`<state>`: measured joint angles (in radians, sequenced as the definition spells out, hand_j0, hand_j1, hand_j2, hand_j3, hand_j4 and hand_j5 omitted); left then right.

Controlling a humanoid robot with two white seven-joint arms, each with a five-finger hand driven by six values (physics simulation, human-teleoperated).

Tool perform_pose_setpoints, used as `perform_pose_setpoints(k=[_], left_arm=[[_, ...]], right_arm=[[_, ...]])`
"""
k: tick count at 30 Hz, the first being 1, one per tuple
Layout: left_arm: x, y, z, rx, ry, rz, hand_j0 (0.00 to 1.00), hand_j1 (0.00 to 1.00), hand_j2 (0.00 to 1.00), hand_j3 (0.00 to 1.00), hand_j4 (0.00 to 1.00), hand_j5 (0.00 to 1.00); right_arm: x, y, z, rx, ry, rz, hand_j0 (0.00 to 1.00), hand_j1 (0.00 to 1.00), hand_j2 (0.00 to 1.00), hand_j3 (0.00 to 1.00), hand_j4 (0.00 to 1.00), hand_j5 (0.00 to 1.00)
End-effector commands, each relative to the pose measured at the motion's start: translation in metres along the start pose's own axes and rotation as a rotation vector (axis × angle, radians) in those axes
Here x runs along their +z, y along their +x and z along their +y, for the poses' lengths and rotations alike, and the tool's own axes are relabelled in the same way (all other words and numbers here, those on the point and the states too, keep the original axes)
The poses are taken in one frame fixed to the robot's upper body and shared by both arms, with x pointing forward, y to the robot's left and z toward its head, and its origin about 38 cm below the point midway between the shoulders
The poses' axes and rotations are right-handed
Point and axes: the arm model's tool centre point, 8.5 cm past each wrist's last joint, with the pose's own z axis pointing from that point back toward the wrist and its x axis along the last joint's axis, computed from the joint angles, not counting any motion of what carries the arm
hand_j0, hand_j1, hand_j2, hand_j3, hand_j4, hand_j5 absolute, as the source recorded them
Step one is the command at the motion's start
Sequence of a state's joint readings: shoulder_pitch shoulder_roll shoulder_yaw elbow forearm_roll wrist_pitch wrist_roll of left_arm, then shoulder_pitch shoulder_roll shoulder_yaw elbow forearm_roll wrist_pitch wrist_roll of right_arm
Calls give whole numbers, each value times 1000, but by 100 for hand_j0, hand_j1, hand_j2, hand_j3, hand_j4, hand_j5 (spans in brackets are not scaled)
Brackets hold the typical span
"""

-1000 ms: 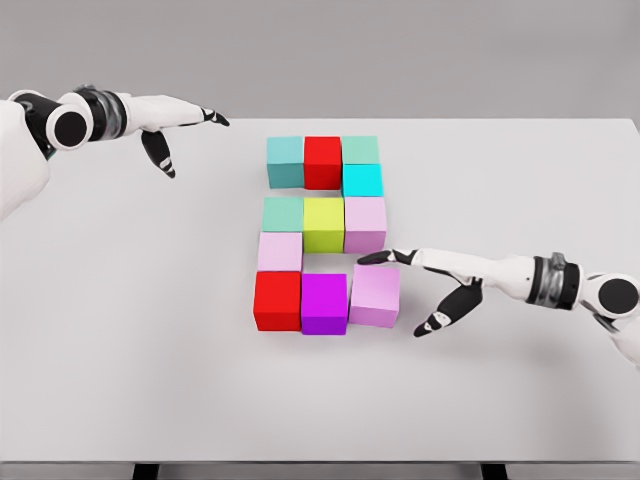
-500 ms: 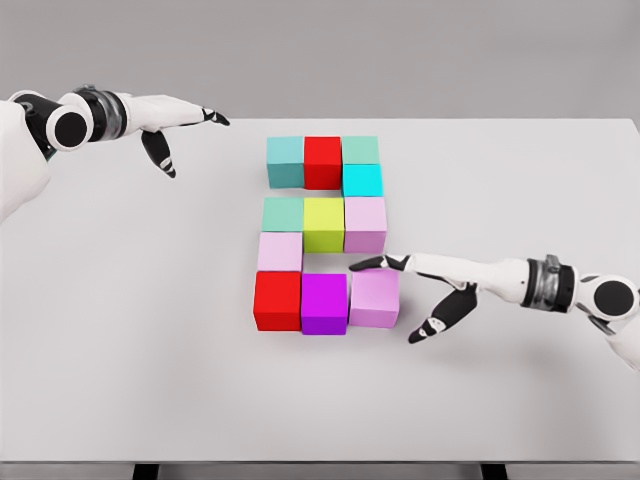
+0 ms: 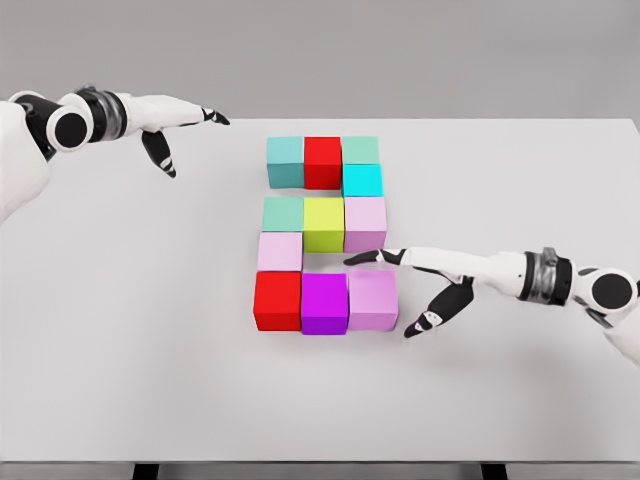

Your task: Assemble the squares on the desktop into the number 2

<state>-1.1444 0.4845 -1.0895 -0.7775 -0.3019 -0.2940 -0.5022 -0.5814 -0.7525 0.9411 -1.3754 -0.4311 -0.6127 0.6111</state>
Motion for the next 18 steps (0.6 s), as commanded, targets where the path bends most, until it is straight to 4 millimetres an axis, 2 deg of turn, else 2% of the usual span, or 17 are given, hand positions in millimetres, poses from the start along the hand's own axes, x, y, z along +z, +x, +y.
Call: perform_pose_setpoints(k=[1,6,9,10,12,14,18], left_arm=[[0,0,1,4,3,0,100,100,100,100,100,100],[0,1,1,1,3,-4,100,100,100,100,100,100],[0,0,1,3,2,-2,100,100,100,100,100,100],[1,-1,1,4,2,1,100,100,100,100,100,100],[0,-1,0,5,1,1,100,100,100,100,100,100],[0,-1,0,5,1,1,100,100,100,100,100,100],[0,-1,0,6,0,5,100,100,100,100,100,100]], right_arm=[[3,-1,-6,-4,-26,3,100,100,100,100,100,100],[12,6,-25,31,-77,-2,100,100,100,100,100,100],[12,10,-22,34,-70,-13,100,100,100,100,100,100],[27,16,-30,60,-81,8,100,100,100,100,100,100],[45,18,-38,73,-124,27,100,100,100,100,100,100],[74,23,-54,105,-202,59,100,100,100,100,100,100],[90,33,-77,151,-268,63,100,100,100,100,100,100]])
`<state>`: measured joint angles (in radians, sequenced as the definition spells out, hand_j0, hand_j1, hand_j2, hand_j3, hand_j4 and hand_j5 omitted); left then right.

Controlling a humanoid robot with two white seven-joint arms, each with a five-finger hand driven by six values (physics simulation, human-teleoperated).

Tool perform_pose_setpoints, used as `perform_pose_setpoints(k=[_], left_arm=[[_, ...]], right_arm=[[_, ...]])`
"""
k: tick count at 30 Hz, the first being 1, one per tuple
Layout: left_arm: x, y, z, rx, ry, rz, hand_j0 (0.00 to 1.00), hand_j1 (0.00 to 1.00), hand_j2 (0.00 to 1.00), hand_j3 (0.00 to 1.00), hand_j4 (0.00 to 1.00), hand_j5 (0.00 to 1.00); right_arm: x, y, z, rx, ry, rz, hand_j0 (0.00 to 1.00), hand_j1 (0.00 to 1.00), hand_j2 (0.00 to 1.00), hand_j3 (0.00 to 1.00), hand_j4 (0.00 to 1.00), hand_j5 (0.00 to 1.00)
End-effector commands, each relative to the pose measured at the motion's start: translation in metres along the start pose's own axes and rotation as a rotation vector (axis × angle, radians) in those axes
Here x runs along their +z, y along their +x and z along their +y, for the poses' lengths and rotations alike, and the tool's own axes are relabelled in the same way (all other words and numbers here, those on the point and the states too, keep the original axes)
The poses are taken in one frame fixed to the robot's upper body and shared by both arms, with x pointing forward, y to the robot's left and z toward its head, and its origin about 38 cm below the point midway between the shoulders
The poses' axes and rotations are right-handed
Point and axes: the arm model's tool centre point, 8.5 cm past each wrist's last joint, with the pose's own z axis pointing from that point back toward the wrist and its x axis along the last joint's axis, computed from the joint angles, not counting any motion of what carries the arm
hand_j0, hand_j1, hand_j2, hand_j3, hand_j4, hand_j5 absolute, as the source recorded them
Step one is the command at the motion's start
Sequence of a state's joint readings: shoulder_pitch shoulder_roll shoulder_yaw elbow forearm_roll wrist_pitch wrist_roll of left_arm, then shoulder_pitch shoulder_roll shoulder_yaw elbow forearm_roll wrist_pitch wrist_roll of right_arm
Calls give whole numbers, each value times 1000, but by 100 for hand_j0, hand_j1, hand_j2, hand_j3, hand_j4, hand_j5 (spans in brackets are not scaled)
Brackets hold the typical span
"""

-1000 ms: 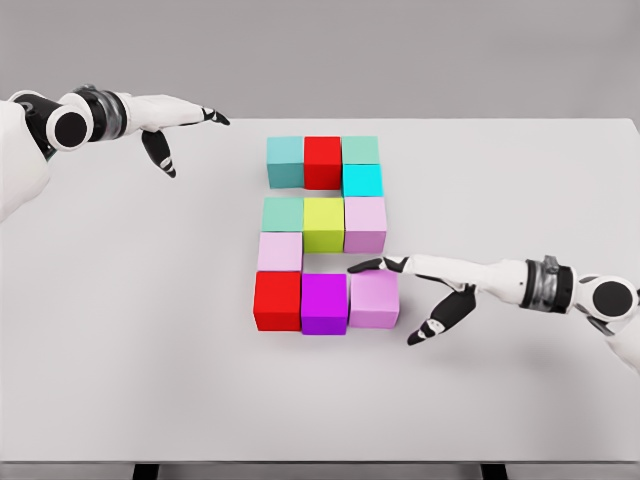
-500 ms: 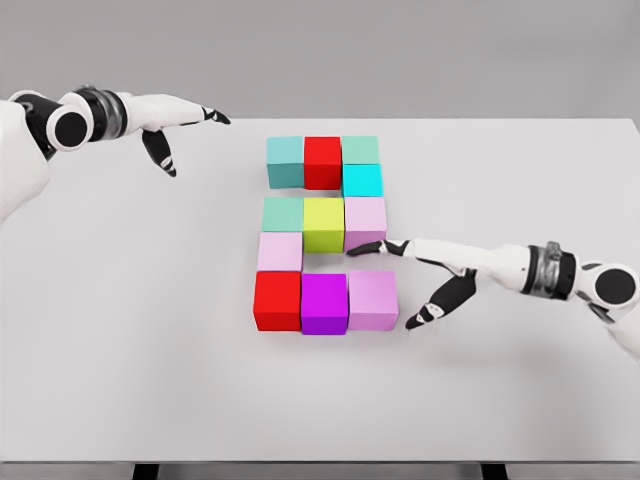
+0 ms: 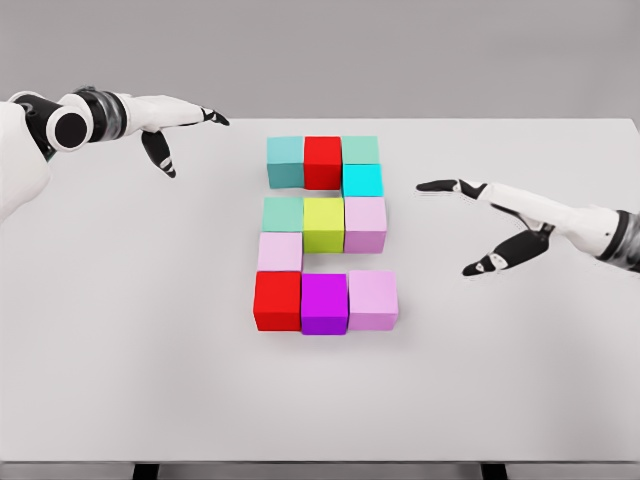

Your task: Assemble the squares on the desktop into the number 2

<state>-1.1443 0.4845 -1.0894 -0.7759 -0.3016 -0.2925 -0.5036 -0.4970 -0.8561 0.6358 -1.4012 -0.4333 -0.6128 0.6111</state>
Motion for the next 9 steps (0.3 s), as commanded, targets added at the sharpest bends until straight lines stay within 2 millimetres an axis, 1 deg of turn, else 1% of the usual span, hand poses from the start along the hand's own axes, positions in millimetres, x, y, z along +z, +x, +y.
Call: perform_pose_setpoints(k=[1,4,9], left_arm=[[0,-1,0,4,2,3,100,100,100,100,100,100],[0,-1,0,4,2,4,100,100,100,100,100,100],[0,-2,-1,5,0,7,100,100,100,100,100,100]], right_arm=[[9,5,-19,27,-49,3,100,100,100,100,100,100],[11,5,-23,33,-56,9,100,100,100,100,100,100],[11,4,-23,32,-55,10,100,100,100,100,100,100]])
